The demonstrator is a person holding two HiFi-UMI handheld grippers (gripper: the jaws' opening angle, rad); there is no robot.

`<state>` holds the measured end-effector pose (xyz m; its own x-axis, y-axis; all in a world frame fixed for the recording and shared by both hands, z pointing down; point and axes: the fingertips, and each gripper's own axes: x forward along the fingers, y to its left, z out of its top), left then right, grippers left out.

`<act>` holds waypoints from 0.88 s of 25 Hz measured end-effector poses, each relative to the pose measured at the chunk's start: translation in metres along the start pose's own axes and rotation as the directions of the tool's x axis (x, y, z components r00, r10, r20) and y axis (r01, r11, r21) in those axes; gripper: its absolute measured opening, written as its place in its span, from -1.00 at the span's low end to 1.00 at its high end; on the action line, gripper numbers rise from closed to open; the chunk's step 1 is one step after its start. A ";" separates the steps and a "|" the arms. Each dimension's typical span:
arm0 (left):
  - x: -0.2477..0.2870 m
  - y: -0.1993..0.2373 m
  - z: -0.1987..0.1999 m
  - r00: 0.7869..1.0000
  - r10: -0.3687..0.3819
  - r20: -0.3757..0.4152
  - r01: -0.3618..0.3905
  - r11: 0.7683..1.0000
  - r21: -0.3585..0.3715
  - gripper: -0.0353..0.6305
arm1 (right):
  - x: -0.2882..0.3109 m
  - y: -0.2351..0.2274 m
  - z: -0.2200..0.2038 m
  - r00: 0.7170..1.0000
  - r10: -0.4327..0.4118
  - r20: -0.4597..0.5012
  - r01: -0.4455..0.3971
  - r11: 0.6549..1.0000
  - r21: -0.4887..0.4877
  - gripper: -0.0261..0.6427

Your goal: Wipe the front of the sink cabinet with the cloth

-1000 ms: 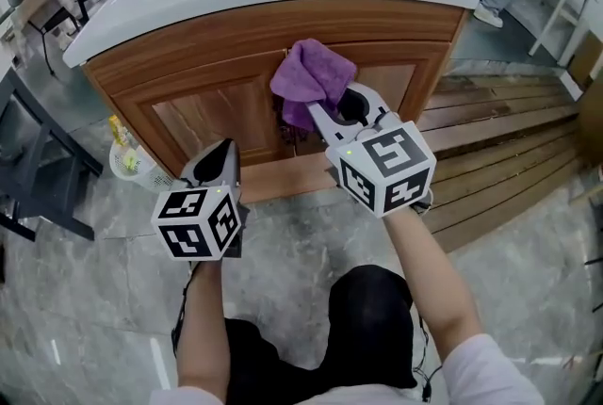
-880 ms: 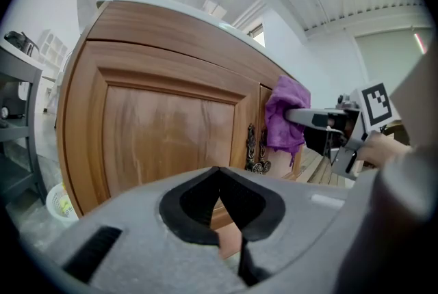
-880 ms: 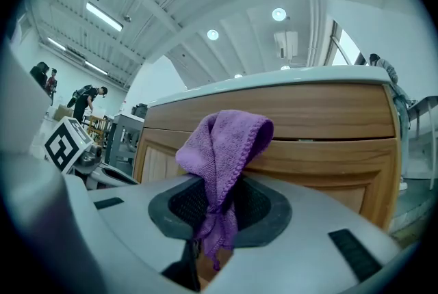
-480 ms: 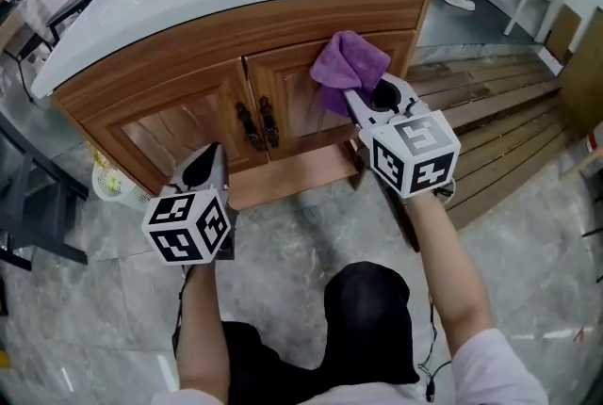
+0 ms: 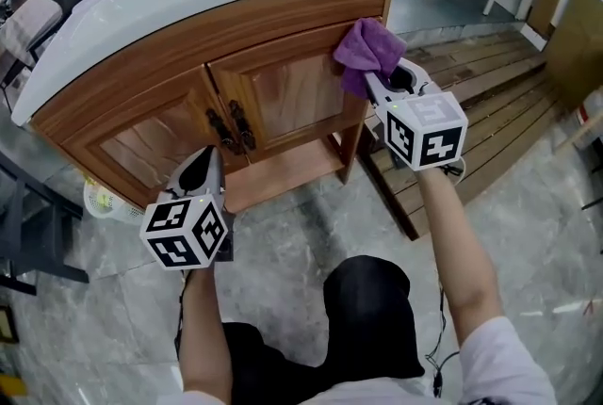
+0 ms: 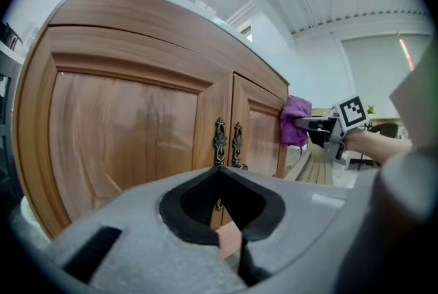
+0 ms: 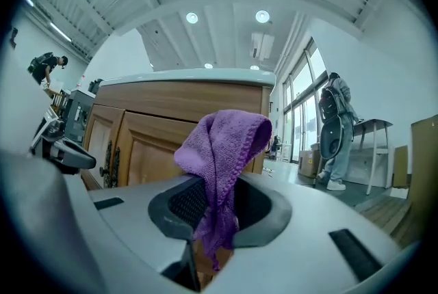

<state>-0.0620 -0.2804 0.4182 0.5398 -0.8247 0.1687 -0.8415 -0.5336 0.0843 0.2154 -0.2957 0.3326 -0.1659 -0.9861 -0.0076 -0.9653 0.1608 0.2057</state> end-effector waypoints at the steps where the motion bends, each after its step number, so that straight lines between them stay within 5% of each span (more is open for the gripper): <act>1: 0.002 -0.003 0.000 1.000 -0.008 0.002 0.008 1.000 0.002 -0.88 | -0.001 -0.004 -0.002 1.000 -0.011 -0.004 0.011 1.000 -0.001 -0.69; 11: 0.012 -0.033 -0.004 0.996 -0.089 0.011 0.089 0.996 -0.004 -0.88 | -0.016 0.008 0.001 1.000 -0.004 0.010 0.004 1.000 0.011 -0.69; 16: 0.011 -0.032 -0.006 0.995 -0.100 0.022 0.100 0.995 -0.020 -0.88 | -0.017 0.082 0.015 0.988 0.135 0.069 -0.137 0.990 0.021 -0.69; 22: -0.004 -0.011 -0.005 0.998 -0.030 0.047 0.031 1.000 -0.006 -0.88 | -0.005 0.187 0.021 0.939 0.326 0.106 -0.332 0.942 0.042 -0.69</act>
<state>-0.0548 -0.2698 0.4212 0.5653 -0.8162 0.1193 -0.8248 -0.5574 0.0954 0.0313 -0.2596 0.3506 -0.4922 -0.8694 -0.0437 -0.8629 0.4807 0.1557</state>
